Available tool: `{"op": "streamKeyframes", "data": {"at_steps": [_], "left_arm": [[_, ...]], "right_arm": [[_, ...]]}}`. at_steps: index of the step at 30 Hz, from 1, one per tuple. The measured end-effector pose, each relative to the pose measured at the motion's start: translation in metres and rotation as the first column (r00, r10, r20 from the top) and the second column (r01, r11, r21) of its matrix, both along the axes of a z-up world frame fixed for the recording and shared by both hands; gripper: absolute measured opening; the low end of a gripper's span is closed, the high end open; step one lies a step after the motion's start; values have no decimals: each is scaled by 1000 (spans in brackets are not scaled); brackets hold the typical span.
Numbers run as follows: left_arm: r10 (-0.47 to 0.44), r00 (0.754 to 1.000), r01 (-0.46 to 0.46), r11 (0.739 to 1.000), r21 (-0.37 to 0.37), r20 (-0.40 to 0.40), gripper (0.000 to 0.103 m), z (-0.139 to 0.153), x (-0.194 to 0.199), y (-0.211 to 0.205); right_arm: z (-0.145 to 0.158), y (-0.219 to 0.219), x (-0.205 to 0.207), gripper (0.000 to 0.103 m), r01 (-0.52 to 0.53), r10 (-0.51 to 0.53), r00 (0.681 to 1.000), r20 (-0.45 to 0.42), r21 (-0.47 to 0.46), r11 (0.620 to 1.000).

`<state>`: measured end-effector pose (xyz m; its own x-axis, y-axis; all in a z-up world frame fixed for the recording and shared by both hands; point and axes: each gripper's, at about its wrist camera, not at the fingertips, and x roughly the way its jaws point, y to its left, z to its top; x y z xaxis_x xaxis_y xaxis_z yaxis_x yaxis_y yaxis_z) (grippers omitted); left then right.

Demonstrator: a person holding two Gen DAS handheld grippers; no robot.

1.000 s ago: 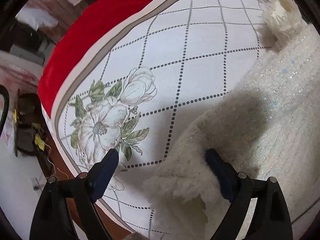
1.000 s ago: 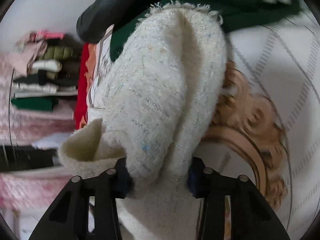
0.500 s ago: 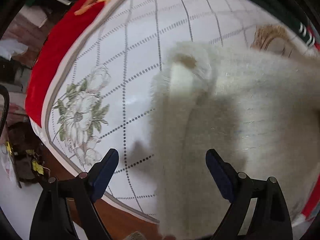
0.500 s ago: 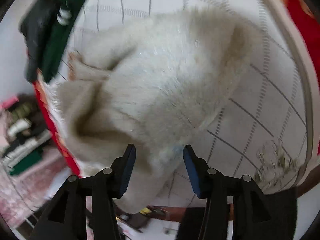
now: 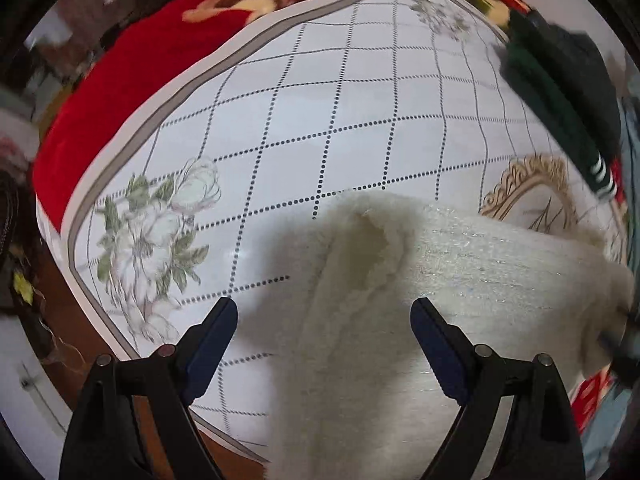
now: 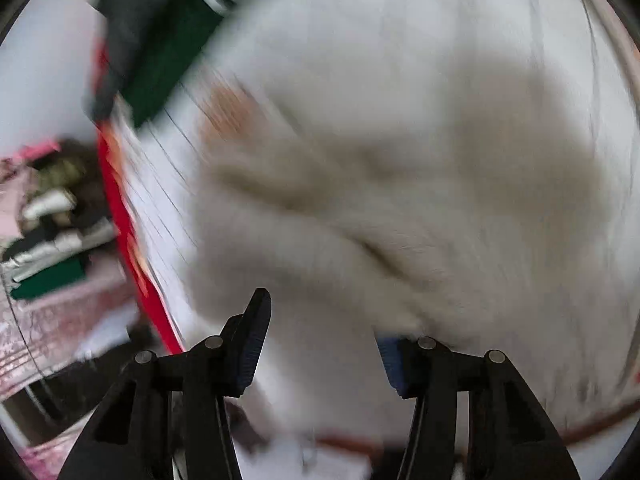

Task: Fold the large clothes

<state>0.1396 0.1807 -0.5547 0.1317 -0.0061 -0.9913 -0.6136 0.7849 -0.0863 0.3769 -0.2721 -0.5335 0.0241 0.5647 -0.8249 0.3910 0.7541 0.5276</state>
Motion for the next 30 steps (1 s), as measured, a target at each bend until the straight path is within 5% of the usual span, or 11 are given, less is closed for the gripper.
{"op": "streamKeyframes", "data": {"at_steps": [3,10,11,13,15,23,26,30], "left_arm": [[51,999,-51,998,-27,0,89,-5,-4,-2],[3,999,-5,998,-58,-43,83,-53,26,-14],[-6,999,4,999,-42,-45,75,-60,30,-17],[-15,999,16,1000,22,-37,36,-59,30,-22],[-33,999,33,997,66,-2,18,-45,26,-29],[13,995,-22,996,92,97,14,37,-18,-41],[45,997,-50,995,82,59,15,21,-21,-37],[72,997,-70,996,46,-26,16,-34,-25,-29]], "right_arm": [[39,4,39,55,-19,29,982,185,-59,998],[28,11,20,55,-102,107,987,116,-53,993],[26,6,14,55,-99,105,989,106,-57,993],[16,-2,6,55,-78,82,993,83,-47,996],[10,-12,-1,55,-64,68,995,70,-47,997],[11,13,32,55,-182,195,974,114,-115,977],[2,45,50,55,-275,300,946,127,-177,945],[-46,75,75,55,-316,337,940,57,-230,921]]}}
